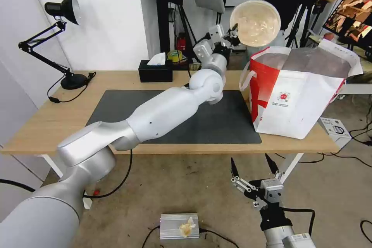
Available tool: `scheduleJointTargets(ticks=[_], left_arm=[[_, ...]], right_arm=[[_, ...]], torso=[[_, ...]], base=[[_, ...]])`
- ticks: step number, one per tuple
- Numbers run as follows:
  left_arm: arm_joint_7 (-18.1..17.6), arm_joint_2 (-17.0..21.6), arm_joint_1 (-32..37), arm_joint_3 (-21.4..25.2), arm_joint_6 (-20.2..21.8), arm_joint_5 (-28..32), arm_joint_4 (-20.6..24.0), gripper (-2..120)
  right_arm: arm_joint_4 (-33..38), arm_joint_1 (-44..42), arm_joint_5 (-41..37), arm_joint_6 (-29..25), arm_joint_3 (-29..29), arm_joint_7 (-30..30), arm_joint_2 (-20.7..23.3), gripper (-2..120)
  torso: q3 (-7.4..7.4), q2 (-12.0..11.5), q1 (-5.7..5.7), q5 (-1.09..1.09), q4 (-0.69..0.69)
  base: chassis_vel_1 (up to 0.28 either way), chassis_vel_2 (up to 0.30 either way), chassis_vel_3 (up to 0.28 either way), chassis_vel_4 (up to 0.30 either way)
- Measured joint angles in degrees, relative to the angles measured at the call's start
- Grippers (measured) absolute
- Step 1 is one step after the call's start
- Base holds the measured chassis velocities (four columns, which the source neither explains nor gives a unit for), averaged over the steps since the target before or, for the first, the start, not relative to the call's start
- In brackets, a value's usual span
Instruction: Pick up the trash from the table and place it into the takeout bag.
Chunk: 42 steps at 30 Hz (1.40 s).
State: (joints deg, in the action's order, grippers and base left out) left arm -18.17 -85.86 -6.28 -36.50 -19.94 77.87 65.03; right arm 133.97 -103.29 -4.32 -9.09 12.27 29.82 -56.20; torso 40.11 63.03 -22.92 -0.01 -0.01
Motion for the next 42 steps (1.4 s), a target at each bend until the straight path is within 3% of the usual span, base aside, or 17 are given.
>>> scheduleJointTargets(ticks=[10,19,28,42], left_arm=[[4.69,-2.52,-2.47,-4.39,-1.80,-2.55,-5.75,0],[11.58,-5.50,-5.12,-11.15,-3.87,-9.21,-17.05,0],[14.65,-5.54,-5.36,-14.71,-4.55,-11.53,-20.17,0],[16.76,-5.49,-5.13,-15.41,-4.66,-13.00,-21.79,0]], right_arm=[[0.00,0.00,0.00,0.00,0.00,0.00,0.00,100],[0.00,0.00,0.00,0.00,0.00,0.00,0.00,100],[0.00,0.00,0.00,0.00,0.00,0.00,0.00,100],[0.00,0.00,0.00,0.00,0.00,0.00,0.00,100]], torso=[[0.00,0.00,0.00,0.00,0.01],[0.00,0.00,0.00,0.00,0.00],[0.00,0.00,0.00,0.01,0.01],[0.00,0.00,0.00,0.01,0.01]], base=[[0.000,0.000,0.000,0.000],[0.000,0.000,0.000,0.000],[0.000,0.000,0.000,0.000],[0.000,0.000,0.000,0.000]])
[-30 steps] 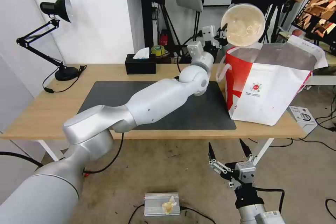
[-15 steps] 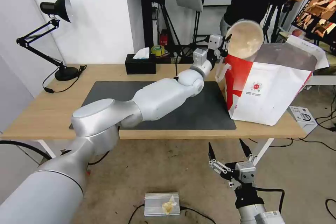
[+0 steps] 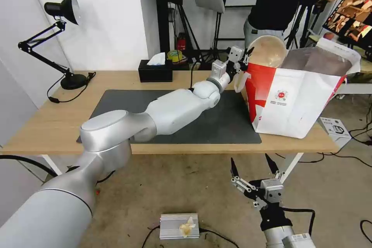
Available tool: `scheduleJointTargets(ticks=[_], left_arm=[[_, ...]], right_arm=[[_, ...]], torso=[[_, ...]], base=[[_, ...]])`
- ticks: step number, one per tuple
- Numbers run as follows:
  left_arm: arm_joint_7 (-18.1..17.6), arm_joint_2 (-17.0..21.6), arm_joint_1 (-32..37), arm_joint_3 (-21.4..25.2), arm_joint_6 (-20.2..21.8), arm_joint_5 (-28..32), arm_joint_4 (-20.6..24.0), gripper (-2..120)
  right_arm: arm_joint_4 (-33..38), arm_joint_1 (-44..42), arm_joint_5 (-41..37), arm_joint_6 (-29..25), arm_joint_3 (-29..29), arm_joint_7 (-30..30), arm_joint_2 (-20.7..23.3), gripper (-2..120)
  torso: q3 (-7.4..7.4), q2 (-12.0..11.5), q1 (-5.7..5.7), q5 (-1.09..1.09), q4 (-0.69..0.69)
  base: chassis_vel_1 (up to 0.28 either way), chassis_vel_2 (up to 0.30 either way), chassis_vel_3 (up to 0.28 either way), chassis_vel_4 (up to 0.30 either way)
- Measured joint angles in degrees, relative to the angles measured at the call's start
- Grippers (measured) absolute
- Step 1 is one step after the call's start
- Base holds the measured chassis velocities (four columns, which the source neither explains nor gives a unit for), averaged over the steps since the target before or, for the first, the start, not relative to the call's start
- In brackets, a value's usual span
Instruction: Pick up the trash from the table and place it into the takeout bag.
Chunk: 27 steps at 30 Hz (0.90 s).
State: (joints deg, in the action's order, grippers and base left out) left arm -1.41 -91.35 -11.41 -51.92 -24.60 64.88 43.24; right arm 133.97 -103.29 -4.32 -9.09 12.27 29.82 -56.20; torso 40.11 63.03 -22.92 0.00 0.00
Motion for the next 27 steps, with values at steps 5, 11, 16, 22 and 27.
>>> scheduleJointTargets(ticks=[5,11,16,22,27], left_arm=[[0.82,0.04,-0.30,-0.30,-0.27,-0.51,0.76,0],[1.87,0.09,-0.68,0.01,-1.64,-1.93,1.58,5],[1.83,0.09,-0.78,0.03,-3.90,-4.86,2.41,25],[1.58,0.11,-1.36,-0.04,-5.06,-5.98,3.11,47],[1.53,0.12,-1.52,-0.17,-6.10,-7.04,3.33,63]], right_arm=[[0.00,0.00,0.00,0.00,0.00,0.00,0.00,100],[0.00,0.00,0.00,0.00,0.00,0.00,0.00,100],[0.00,0.00,0.00,0.00,0.00,0.00,0.00,100],[0.00,0.00,0.00,0.00,0.00,0.00,0.00,100],[0.00,0.00,0.00,0.00,0.00,0.00,0.00,100]], torso=[[0.00,0.00,0.00,0.00,0.00],[0.00,0.00,0.00,0.00,0.00],[0.00,0.00,0.00,0.00,0.00],[0.00,0.00,0.00,0.00,0.00],[0.00,0.00,0.00,0.00,0.00]], base=[[0.000,0.000,0.000,0.000],[0.000,0.000,0.000,0.000],[0.000,0.000,0.000,0.000],[0.000,0.000,0.000,0.000],[0.000,0.000,0.000,0.000]])
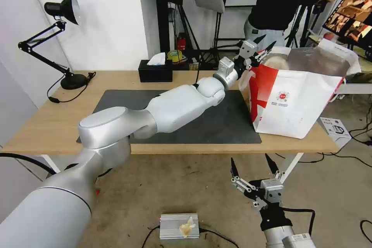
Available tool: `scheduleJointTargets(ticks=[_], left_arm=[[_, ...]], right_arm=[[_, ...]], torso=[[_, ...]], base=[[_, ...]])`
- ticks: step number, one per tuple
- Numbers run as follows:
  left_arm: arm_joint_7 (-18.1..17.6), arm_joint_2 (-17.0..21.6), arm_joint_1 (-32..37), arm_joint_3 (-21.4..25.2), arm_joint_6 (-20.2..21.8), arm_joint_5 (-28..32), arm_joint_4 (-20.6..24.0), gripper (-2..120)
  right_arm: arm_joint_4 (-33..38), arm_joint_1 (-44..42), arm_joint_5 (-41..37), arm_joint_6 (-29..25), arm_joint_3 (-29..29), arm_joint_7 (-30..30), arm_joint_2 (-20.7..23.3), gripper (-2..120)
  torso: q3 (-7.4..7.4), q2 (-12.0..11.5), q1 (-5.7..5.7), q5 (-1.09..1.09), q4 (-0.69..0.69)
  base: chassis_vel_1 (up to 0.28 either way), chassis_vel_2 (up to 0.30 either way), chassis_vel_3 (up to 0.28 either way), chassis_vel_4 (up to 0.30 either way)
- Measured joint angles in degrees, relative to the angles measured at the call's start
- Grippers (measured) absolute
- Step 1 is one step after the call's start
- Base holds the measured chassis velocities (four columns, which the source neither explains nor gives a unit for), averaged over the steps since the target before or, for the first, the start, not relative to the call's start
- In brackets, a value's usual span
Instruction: Pick up the trash from the table and place it into the takeout bag.
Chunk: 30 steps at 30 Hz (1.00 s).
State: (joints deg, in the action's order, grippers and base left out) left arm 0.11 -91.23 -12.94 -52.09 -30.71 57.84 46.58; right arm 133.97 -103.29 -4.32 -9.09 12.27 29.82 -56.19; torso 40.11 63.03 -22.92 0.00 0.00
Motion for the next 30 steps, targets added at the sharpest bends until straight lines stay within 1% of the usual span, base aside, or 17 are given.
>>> scheduleJointTargets(ticks=[1,2,5,8,11,12,16,17,20,21,22,23,24,26,27,28,30], left_arm=[[0.00,0.01,-0.02,-0.02,-0.23,-0.22,0.00,70],[0.00,0.01,-0.02,-0.02,-0.23,-0.22,0.00,70],[-0.01,0.05,-0.13,-0.06,-0.90,-0.53,0.05,85],[-0.24,0.29,-0.14,0.23,-1.16,-0.81,0.58,93],[-3.12,1.90,0.06,2.62,-1.32,-3.93,3.74,100],[-3.12,1.90,0.06,2.62,-1.32,-3.93,3.74,100],[-8.92,8.52,2.22,8.44,-0.69,-7.88,13.60,100],[-8.92,8.52,2.22,8.44,-0.69,-7.88,13.60,100],[-10.85,13.42,3.29,11.06,-0.28,-9.55,18.70,100],[-11.75,16.27,3.96,12.00,0.02,-10.19,21.78,100],[-11.75,16.27,3.96,12.00,0.02,-10.19,21.78,100],[-12.50,17.93,4.44,12.40,0.22,-10.49,23.76,100],[-13.93,21.50,5.65,12.97,0.70,-11.21,28.42,100],[-15.68,25.11,7.60,13.21,1.25,-12.25,33.83,100],[-15.68,25.11,7.60,13.21,1.25,-12.25,33.83,100],[-17.03,26.84,9.09,13.52,1.51,-12.91,36.74,100],[-17.41,27.31,9.56,13.67,1.55,-13.13,37.49,100]], right_arm=[[0.00,0.00,0.00,0.00,0.00,0.00,0.00,100],[0.00,0.00,0.00,0.00,0.00,0.00,0.00,100],[0.00,0.00,0.00,0.00,0.00,0.00,0.00,100],[0.00,0.00,0.00,0.00,0.00,0.00,0.00,100],[0.00,0.00,0.00,0.00,0.00,0.00,0.00,100],[0.00,0.00,0.00,0.00,0.00,0.00,0.00,100],[0.00,0.00,0.00,0.00,0.00,0.00,0.00,100],[0.00,0.00,0.00,0.00,0.00,0.00,0.00,100],[0.00,0.00,0.00,0.00,0.00,0.00,0.00,100],[0.00,0.00,0.00,0.00,0.00,0.00,0.00,100],[0.00,0.00,0.00,0.00,0.00,0.00,0.00,100],[0.00,0.00,0.00,0.00,0.00,0.00,0.00,100],[0.00,0.00,0.00,0.00,-0.01,0.00,0.00,100],[0.00,0.01,0.00,0.00,0.00,0.01,0.00,100],[0.00,0.01,0.00,0.00,0.00,0.01,0.00,100],[0.00,0.00,0.00,0.00,0.01,0.01,0.00,100],[0.00,0.00,0.00,0.00,0.00,0.00,0.00,100]], torso=[[0.00,0.00,0.00,0.00,0.00],[0.00,0.00,0.00,0.00,0.00],[0.00,0.00,0.00,0.00,0.00],[0.00,0.00,0.00,0.00,0.00],[0.00,0.00,0.00,0.00,-0.02],[0.00,0.00,0.00,0.00,-0.02],[0.00,0.00,0.00,0.01,0.00],[0.00,0.00,0.00,0.01,0.00],[0.00,0.00,0.00,0.02,0.02],[0.00,0.00,0.00,0.03,0.03],[0.00,0.00,0.00,0.03,0.03],[0.00,0.00,0.00,0.03,0.04],[0.00,0.00,0.00,0.03,0.03],[0.00,0.00,0.00,0.03,0.02],[0.00,0.00,0.00,0.03,0.02],[0.00,0.00,0.00,0.03,0.02],[0.00,0.00,0.00,0.03,0.01]], base=[[0.000,0.000,0.000,0.000],[0.000,0.000,0.000,0.000],[0.000,0.000,0.000,0.000],[0.000,0.000,0.000,0.000],[0.000,0.000,0.000,0.000],[0.000,0.000,0.000,0.000],[0.000,0.000,0.000,0.000],[0.000,0.000,0.000,0.000],[0.000,0.000,0.000,0.000],[0.000,0.000,0.000,0.000],[0.000,0.000,0.000,0.000],[0.000,0.000,0.000,0.000],[0.000,0.000,0.000,0.000],[0.000,0.000,0.000,0.000],[0.000,0.000,0.000,0.000],[0.000,0.000,0.000,0.000],[0.000,0.000,0.000,0.000]])
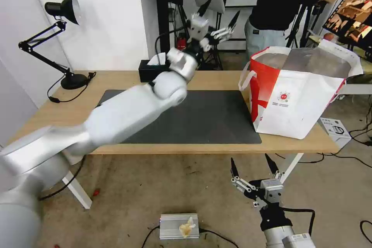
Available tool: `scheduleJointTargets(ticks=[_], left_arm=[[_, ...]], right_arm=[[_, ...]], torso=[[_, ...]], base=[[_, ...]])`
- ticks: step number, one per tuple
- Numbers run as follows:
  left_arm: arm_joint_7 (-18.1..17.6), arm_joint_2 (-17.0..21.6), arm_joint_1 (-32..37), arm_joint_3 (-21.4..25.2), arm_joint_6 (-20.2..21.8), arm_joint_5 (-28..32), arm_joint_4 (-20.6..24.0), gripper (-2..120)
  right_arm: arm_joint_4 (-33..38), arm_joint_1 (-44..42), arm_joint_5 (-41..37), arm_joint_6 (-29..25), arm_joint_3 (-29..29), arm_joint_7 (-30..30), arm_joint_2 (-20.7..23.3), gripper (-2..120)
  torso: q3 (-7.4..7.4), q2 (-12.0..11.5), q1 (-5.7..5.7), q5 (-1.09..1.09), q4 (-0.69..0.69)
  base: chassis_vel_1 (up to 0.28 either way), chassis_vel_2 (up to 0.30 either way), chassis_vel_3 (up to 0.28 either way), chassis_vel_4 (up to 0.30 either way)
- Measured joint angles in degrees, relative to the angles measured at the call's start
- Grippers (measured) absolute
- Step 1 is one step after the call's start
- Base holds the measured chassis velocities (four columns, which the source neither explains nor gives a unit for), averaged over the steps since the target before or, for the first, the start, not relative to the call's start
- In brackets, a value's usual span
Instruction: Pick up the trash from the table and place it into the takeout bag.
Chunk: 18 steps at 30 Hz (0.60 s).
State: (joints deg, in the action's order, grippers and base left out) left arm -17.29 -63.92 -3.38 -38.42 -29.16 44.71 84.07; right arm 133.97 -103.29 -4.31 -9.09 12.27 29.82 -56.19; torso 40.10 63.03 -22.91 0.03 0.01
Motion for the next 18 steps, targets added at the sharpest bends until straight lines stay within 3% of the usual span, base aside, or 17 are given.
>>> scheduleJointTargets(ticks=[1,6,11,14,15,18], left_arm=[[-1.53,2.49,3.08,1.43,0.11,-1.81,3.51,100],[-2.71,5.96,8.08,4.26,0.12,-4.43,7.66,100],[-4.28,10.43,16.32,10.50,0.41,-8.07,13.10,100],[-4.62,13.97,26.08,19.15,1.37,-10.17,18.99,100],[-4.62,13.97,26.08,19.15,1.37,-10.17,18.99,100],[-4.38,17.89,38.94,28.80,1.60,-12.45,25.75,100]], right_arm=[[0.00,0.00,0.00,0.00,0.00,0.00,0.00,100],[0.00,0.00,0.00,0.00,0.00,0.00,0.00,100],[0.00,0.00,0.00,0.00,0.00,0.00,0.00,100],[0.00,0.00,0.00,0.00,0.01,0.00,0.00,100],[0.00,0.00,0.00,0.00,0.01,0.00,0.00,100],[0.00,0.00,0.00,0.00,0.00,-0.01,0.00,100]], torso=[[0.00,0.00,0.00,0.00,-0.01],[0.00,0.00,0.00,-0.01,-0.02],[0.00,-0.02,0.00,-0.01,-0.01],[0.00,-0.01,0.00,-0.02,-0.02],[0.00,-0.01,0.00,-0.02,-0.02],[-0.01,-0.01,0.00,0.00,0.00]], base=[[0.000,0.000,0.000,0.000],[0.000,0.000,0.000,0.000],[0.000,0.000,0.000,0.000],[0.000,0.000,0.000,0.000],[0.000,0.000,0.000,0.000],[0.000,0.000,0.000,0.000]])
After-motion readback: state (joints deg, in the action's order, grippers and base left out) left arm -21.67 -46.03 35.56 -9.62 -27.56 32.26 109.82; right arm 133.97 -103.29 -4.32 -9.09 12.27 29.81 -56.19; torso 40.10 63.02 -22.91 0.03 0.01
